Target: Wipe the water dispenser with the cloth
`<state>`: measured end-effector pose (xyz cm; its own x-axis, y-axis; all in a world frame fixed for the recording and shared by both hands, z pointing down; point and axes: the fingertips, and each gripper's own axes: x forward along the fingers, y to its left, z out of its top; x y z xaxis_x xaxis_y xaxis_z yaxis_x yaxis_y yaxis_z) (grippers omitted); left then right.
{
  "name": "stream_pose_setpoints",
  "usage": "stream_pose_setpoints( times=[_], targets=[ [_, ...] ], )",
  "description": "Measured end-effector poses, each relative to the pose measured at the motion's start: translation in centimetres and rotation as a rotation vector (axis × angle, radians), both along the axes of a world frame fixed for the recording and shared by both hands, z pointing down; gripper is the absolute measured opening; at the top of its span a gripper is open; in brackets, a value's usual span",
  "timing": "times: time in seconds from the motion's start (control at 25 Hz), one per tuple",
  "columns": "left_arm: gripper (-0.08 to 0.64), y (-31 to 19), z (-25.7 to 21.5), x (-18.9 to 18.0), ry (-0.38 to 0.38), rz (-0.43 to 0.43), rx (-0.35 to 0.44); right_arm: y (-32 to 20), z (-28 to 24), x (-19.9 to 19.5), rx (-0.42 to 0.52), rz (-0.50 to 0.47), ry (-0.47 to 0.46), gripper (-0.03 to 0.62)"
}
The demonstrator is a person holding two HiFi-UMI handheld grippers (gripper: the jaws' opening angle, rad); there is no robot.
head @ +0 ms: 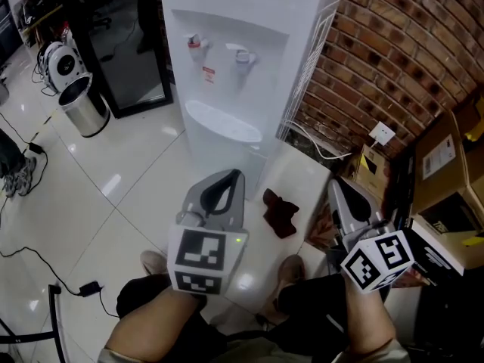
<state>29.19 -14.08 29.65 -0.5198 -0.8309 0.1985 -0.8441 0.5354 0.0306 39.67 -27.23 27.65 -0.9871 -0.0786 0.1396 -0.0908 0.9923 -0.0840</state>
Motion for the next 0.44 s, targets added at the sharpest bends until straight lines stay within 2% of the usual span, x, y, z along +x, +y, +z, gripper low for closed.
stream_pose_setpoints(
  times=[0.44],
  targets=[
    [-0.001, 0.10, 0.07, 0.62, -0.004, 0.004, -0.008, 0.36, 0.23, 0.40, 0.005, -0.010, 0.012, 0.011]
  ],
)
